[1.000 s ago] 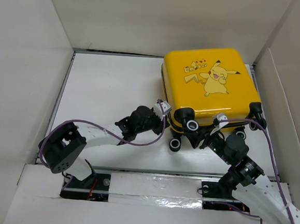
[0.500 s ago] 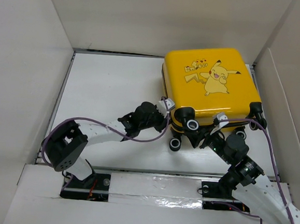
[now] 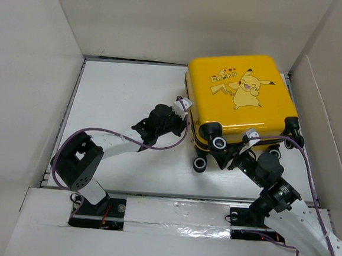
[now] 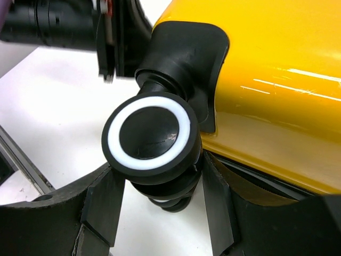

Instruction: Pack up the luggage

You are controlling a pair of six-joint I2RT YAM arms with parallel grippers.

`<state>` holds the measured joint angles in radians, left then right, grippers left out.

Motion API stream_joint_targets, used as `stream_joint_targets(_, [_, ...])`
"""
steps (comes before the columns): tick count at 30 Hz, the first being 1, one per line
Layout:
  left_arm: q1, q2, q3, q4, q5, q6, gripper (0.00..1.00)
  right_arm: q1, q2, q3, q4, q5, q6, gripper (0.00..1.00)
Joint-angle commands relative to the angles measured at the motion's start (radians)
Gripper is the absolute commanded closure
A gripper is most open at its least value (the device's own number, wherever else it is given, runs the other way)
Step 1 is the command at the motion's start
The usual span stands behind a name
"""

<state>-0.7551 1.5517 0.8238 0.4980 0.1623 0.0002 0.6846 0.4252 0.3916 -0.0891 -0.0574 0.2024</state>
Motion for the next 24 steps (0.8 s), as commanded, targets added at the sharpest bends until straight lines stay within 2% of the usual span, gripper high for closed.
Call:
stream_joint_targets(1, [0.017, 0.001, 0.067, 0.085, 0.034, 0.006, 1.00, 0.009, 0.007, 0.032, 0.002, -0.162, 0.006, 1.00])
stream_joint_targets(5, [0.026, -0.001, 0.035, 0.095, 0.078, -0.035, 1.00, 0.018, -0.011, 0.030, -0.009, -0.145, 0.008, 1.00])
stream_joint_targets(11, [0.026, -0.024, -0.124, 0.187, 0.218, -0.115, 1.00, 0.018, 0.003, 0.029, 0.037, -0.114, 0.015, 1.00])
stream_joint_targets(12, [0.026, -0.024, -0.153, 0.197, 0.229, -0.121, 0.99, 0.018, 0.009, 0.029, 0.046, -0.113, 0.015, 1.00])
stream_joint_targets(13, [0.026, -0.022, -0.166, 0.217, 0.233, -0.127, 0.94, 0.018, 0.014, 0.029, 0.067, -0.113, 0.015, 1.00])
stream_joint_targets(14, [0.026, -0.025, -0.181, 0.261, 0.241, -0.138, 0.88, 0.018, 0.027, 0.029, 0.077, -0.113, 0.015, 1.00])
stream_joint_targets(15, [0.026, -0.030, -0.216, 0.289, 0.244, -0.147, 0.77, 0.018, 0.033, 0.026, 0.089, -0.111, 0.018, 1.00])
stream_joint_targets(18, [0.026, -0.070, -0.308, 0.460, 0.201, -0.201, 0.61, 0.018, 0.055, 0.033, 0.150, -0.116, 0.029, 1.00])
stream_joint_targets(23, [0.026, -0.056, -0.413, 0.871, 0.163, -0.304, 0.60, 0.018, 0.066, 0.047, 0.216, -0.119, 0.063, 1.00])
stream_joint_targets(24, [0.026, -0.047, -0.426, 0.913, 0.157, -0.304, 0.61, 0.018, 0.067, 0.052, 0.216, -0.117, 0.066, 1.00])
